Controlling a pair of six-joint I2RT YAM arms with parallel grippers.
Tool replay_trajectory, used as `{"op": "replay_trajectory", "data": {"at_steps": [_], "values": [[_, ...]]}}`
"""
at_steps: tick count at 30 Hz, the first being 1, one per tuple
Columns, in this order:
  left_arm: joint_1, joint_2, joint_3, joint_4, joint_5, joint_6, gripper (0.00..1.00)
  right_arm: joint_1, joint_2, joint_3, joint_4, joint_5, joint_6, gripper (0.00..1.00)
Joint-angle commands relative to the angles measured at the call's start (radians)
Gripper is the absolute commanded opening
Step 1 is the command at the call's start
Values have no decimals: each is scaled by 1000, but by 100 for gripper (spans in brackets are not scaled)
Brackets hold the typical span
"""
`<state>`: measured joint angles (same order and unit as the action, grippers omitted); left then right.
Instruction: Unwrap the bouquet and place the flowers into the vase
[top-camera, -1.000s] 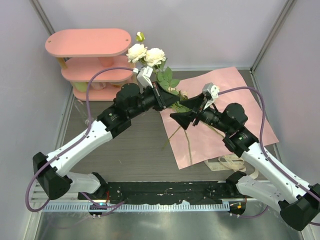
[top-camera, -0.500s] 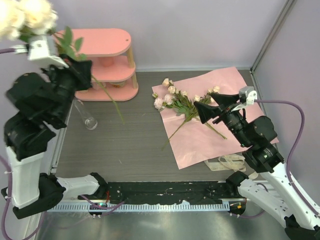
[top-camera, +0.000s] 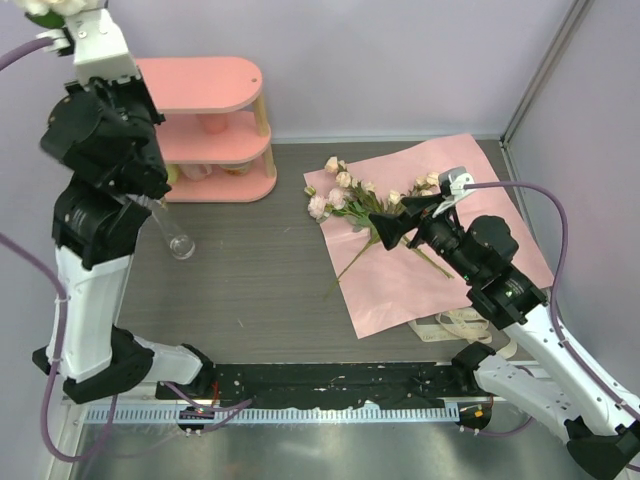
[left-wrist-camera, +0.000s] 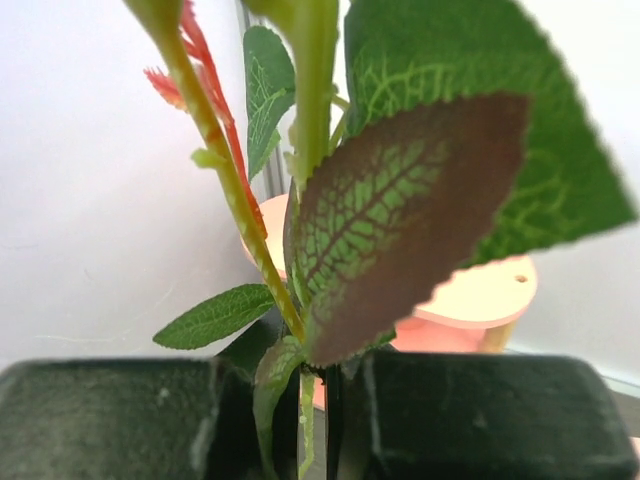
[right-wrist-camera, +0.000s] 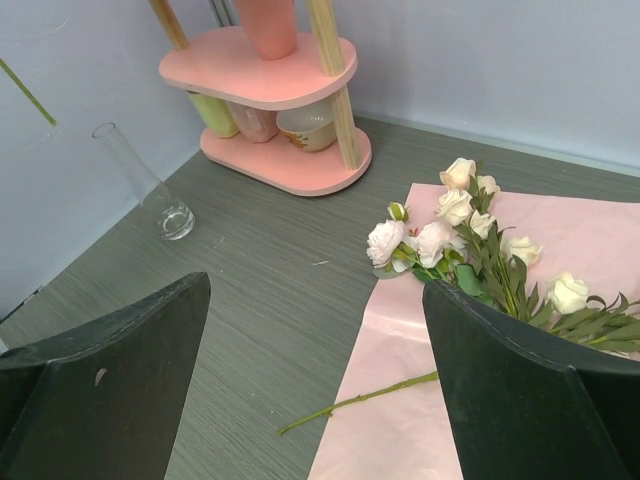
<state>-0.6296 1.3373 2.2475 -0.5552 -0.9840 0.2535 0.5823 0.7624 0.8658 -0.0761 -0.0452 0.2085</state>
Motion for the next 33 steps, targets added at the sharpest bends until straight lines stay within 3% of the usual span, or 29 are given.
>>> {"op": "replay_trajectory", "data": {"at_steps": [1,20,33], "values": [[96,25,-12,77,65,-20,0,1,-3,12,50,-5,-6,94],[478,-13,-193,89,312,-278,0,2,31,-4,67,-27,-11,95],[542,-3,-217,104,375,-310,0,1,44,-11,71,-22,-8,95]]}}
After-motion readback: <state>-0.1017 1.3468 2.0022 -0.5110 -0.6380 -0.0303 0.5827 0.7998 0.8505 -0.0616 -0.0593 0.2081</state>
